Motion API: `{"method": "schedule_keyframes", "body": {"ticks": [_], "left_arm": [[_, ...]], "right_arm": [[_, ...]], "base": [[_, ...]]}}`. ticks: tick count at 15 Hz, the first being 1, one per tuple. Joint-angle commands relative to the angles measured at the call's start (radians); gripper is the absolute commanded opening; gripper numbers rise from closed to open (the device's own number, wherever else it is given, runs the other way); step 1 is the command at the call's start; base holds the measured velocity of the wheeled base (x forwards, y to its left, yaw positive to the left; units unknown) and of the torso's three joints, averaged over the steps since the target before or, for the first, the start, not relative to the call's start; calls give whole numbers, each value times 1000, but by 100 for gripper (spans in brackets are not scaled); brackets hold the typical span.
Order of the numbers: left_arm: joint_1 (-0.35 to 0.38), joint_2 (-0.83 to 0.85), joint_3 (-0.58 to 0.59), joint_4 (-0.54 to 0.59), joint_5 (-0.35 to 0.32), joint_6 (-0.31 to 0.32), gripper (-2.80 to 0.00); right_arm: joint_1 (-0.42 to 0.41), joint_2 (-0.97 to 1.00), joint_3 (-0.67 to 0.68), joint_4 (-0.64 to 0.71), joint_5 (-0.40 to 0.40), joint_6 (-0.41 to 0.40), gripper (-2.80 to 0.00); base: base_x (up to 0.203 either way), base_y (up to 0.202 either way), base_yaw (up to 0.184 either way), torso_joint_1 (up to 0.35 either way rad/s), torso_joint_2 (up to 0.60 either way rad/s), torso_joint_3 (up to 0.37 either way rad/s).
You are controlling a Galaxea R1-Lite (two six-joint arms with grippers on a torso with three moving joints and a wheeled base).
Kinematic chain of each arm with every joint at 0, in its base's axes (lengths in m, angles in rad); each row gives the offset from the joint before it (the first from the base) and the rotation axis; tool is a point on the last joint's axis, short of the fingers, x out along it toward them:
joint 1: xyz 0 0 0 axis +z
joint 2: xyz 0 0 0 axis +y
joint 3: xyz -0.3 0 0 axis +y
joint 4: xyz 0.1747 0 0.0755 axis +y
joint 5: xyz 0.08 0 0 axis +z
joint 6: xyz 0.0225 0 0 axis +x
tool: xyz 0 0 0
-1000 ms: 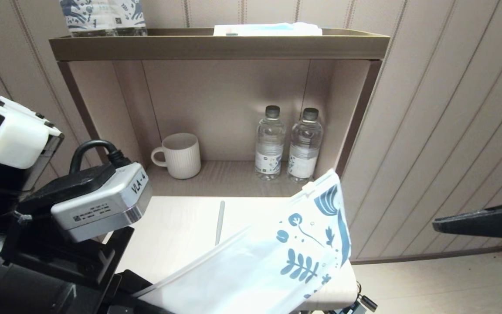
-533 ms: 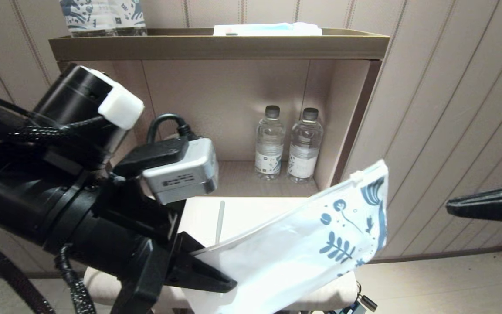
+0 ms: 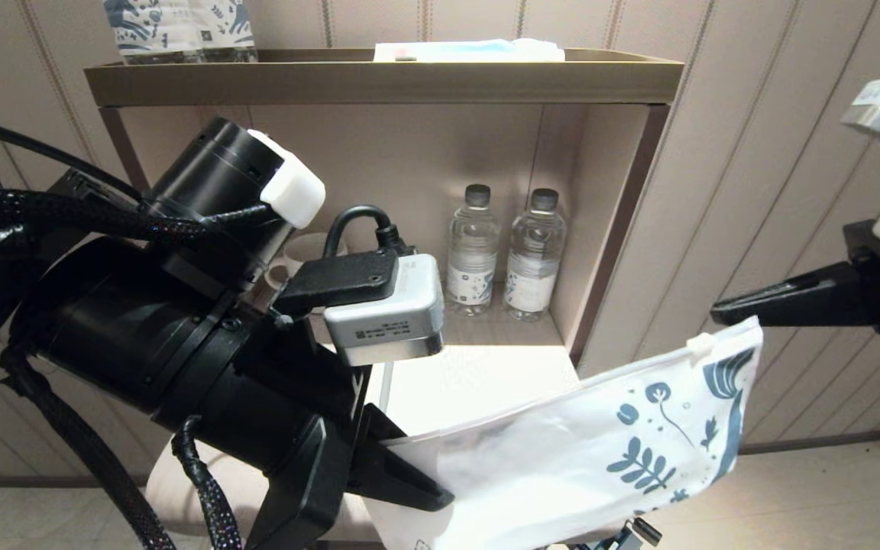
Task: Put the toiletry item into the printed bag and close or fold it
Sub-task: Hand it to the other hand
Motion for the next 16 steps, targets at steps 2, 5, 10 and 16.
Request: {"method": "schedule_keyframes", "body": {"ticks": [2,5,10,16], "left_arm": [[24,-4,-25,100,1,101,-280],[81,7,-60,125,23,131,-280],[118,1,-32,124,148,167,-280],[132,-13,-42,84,139,150,-280]], "right_arm": [[1,38,-106,131,46,-7,-280],[-1,56,-205,264,59,-44,-280],[62,67,-233,335,47,-91,0],[68,76,-227,330,-49,-92,0]], "base": [[0,0,0,0,0,0],[0,0,0,0,0,0],[0,0,0,0,0,0],[0,0,0,0,0,0]]}}
